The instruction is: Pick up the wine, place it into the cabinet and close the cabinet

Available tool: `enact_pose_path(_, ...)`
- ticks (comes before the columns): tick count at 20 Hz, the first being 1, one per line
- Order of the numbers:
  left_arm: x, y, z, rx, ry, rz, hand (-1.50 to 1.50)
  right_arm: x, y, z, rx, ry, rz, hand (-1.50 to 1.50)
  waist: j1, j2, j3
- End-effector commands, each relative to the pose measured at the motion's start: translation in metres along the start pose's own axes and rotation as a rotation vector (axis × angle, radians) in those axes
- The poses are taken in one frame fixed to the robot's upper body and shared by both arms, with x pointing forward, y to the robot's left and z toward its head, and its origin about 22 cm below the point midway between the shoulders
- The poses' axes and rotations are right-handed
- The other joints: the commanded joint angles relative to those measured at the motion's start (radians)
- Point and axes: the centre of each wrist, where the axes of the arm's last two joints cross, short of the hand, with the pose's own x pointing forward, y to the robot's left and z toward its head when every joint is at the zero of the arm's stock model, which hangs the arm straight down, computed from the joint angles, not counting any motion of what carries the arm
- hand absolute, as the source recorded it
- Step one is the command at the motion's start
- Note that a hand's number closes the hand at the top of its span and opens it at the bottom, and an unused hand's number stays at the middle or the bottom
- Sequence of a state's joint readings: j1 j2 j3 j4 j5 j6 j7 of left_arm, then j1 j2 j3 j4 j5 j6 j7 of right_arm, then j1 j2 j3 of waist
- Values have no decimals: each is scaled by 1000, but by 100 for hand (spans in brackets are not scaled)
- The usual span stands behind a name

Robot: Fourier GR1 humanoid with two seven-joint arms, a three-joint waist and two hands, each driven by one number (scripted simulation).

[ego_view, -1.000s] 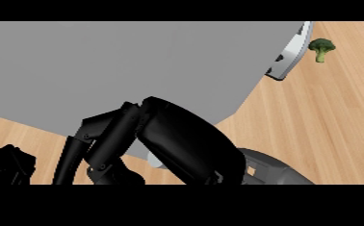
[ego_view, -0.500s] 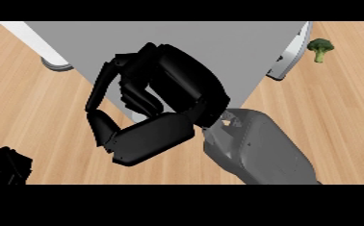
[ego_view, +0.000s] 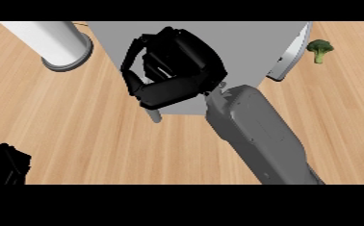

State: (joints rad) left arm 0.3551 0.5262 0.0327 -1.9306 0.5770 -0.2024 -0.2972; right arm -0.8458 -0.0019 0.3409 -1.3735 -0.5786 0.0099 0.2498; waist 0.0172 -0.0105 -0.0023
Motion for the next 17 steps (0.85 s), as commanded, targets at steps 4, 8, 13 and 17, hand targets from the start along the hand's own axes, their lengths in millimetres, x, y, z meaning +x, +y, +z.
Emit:
enact_pose_path(4,-1,0,-12,10,4,-25,150,1,-65,11,-111,2,36,150,-11,16,2)
enact_pose_path(8,7,0,-12,-22,-17,-6,150,-8,-79,6,-137,-3,71,150,9,20,2)
enact_pose_path(13,3,-6,-16,-38,-1,-23,150,-2,-89,4,-139,2,78,150,13,25,2)
enact_pose_path(17,-4,-10,-14,-24,2,12,150,-14,-89,6,-134,15,64,150,11,25,2)
